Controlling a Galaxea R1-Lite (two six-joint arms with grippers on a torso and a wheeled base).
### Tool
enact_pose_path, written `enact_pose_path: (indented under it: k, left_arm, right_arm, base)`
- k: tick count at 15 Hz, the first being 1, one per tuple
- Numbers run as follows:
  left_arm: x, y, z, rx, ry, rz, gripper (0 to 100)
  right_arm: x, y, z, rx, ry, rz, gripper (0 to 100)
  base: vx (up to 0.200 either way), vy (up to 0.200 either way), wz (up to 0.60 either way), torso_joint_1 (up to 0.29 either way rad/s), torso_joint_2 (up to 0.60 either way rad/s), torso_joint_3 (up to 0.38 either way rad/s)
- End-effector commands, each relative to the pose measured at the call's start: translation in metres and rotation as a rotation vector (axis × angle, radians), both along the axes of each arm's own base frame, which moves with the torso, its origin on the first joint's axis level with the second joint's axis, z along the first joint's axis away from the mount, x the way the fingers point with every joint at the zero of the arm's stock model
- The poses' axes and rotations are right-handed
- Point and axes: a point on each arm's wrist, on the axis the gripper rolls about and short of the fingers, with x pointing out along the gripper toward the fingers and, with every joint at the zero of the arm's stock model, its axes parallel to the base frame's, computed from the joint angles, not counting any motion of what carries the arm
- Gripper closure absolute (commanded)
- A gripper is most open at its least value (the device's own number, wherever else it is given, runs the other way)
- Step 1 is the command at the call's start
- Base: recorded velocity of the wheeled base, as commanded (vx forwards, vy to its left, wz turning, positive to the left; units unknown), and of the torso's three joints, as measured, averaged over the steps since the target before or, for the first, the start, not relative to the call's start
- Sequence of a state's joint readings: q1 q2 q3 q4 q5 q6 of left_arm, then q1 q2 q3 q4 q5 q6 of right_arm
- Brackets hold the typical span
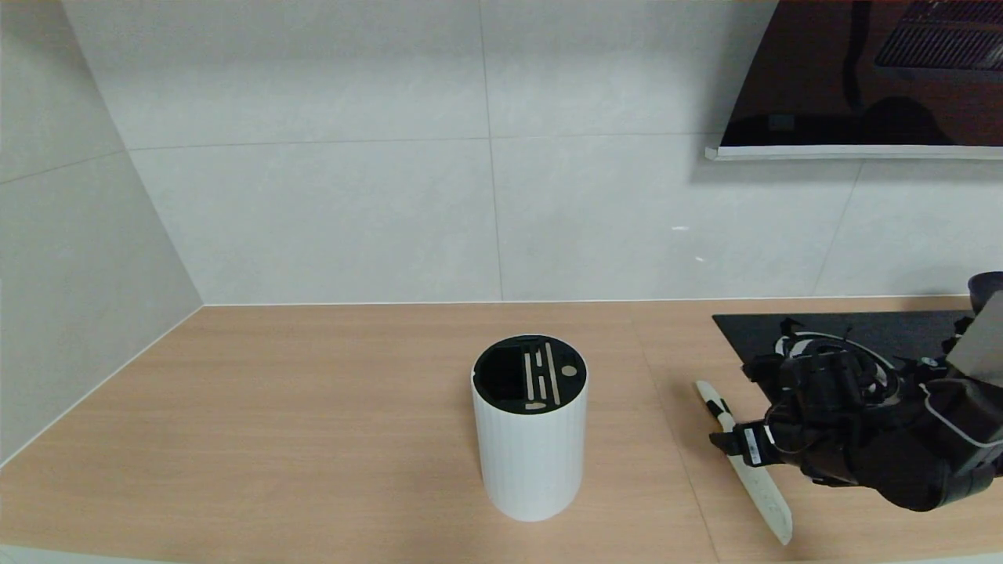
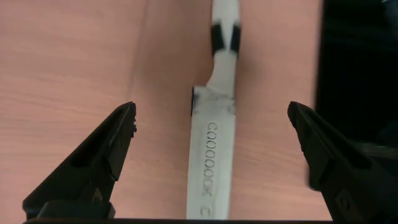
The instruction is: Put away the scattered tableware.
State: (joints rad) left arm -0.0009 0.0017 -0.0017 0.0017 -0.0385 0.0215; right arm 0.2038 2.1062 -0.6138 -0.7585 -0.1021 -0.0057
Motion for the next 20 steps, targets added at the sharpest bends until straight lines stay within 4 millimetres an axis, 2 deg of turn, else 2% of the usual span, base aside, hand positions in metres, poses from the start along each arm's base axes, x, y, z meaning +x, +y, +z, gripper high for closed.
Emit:
enact_pose_path:
  k: [1,6,20]
  left_arm:
    - [0.000,0.000,0.000,0.000,0.000,0.001,0]
    - [0.000,0.000,0.000,0.000,0.000,-0.001,0]
    - [0.000,0.000,0.000,0.000,0.000,-0.001,0]
  right_arm:
    - [0.002,0.000,-0.029,-0.020,0.078,-0.003,0]
    - [0.010,0.001,-0.042,-0.010,0.021,-0.029,0]
    - [0.021,-0.003,-0.047,0.034,0.012,-0.084,0]
  base:
    - [0.000,0.000,0.00,0.000,0.00,0.000]
    - [0.000,0.000,0.00,0.000,0.00,0.000]
    - [0.000,0.000,0.00,0.000,0.00,0.000]
